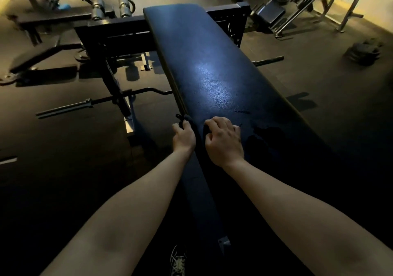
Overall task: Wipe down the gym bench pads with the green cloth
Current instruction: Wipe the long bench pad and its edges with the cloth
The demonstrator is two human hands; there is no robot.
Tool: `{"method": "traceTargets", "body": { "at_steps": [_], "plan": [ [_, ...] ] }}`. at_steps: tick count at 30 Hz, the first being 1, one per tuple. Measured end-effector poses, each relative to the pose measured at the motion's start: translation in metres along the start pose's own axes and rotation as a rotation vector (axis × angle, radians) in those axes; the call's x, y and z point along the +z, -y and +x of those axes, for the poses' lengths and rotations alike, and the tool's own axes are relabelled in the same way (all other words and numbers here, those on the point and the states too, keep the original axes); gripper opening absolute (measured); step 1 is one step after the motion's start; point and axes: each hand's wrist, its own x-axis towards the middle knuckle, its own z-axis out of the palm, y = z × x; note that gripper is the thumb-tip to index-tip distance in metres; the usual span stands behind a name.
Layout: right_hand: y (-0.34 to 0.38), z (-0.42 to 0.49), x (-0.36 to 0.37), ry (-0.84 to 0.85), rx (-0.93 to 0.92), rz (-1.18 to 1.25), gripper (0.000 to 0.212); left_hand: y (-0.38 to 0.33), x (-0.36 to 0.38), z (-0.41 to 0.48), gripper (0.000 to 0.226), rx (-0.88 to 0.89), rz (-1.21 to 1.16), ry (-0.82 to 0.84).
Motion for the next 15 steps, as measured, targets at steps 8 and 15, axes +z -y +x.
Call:
{"method": "traceTargets", "body": {
  "at_steps": [8, 15],
  "plan": [
    [0.006, -0.005, -0.007, 0.009, 0.001, -0.006, 0.022, 0.029, -0.002, -0.063, 0.035, 0.111, 0.131, 0.034],
    [-0.001, -0.037, -0.022, 0.081, -0.06, 0.156, 0.034, 0.047, -0.003, -0.118, 0.031, 0.24, 0.275, 0.048]
  ]
}}
